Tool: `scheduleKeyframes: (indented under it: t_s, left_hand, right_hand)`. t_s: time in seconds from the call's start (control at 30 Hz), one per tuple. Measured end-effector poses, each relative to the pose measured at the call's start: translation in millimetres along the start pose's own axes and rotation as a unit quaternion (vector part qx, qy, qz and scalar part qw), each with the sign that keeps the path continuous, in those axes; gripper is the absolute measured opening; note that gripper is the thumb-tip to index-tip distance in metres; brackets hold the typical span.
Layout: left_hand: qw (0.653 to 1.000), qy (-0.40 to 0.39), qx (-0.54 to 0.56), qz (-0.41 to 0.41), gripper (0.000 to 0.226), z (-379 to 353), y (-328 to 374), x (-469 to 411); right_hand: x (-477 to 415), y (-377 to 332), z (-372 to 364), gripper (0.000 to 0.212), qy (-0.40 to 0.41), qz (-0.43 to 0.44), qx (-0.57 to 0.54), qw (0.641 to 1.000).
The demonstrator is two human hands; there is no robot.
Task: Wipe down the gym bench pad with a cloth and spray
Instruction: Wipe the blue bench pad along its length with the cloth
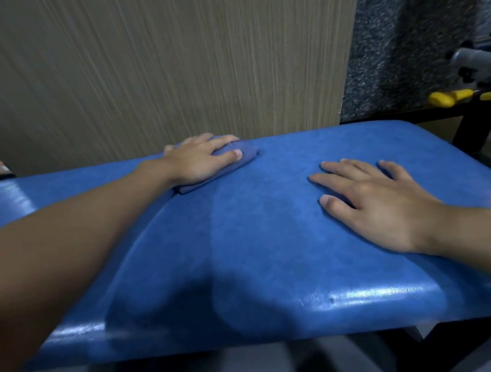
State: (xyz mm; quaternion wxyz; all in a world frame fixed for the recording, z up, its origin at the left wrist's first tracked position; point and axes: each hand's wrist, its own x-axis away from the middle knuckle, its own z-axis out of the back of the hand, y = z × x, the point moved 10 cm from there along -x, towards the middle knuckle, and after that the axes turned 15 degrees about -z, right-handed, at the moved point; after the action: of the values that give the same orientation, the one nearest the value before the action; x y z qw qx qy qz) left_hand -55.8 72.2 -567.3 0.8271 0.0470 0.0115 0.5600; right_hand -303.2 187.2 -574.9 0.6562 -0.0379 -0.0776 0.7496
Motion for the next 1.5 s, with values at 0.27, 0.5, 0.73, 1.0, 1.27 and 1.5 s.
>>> scheduleKeyframes:
  t_s: [0.27,0.5,0.73,1.0,1.27,1.5]
  left_hand:
    - [0.999,-0.028,-0.006,-0.043,0.074,-15,48,51]
    - [0.975,-0.053,-0.076,-0.202,0.072,-29,149,148]
    - [0.968,-0.052,-0.03,-0.244,0.06,-28,152,150]
    - [0.987,-0.027,-0.009,-0.16,0.059,-19,75,70]
    - [0.999,-0.003,-0.002,-0.035,0.059,-2,-15,4]
    - [0.994,-0.013,0.0,-0.105,0.068,-13,37,63]
  right_hand:
    - [6,-1,-3,0.056,-0.007,-0.006,0.024,1.0]
    - [6,-1,-4,0.055,-0.002,-0.015,0.038,0.999]
    - [1,-2,-1,0.052,-0.007,-0.035,0.072,0.997]
    - [8,-23,-8,0.058,-0.003,-0.031,0.02,0.999]
    - [12,-22,-7,0.067,0.002,-0.05,0.033,0.998]
    - [8,-22,-8,0.061,0.006,-0.061,0.046,0.997]
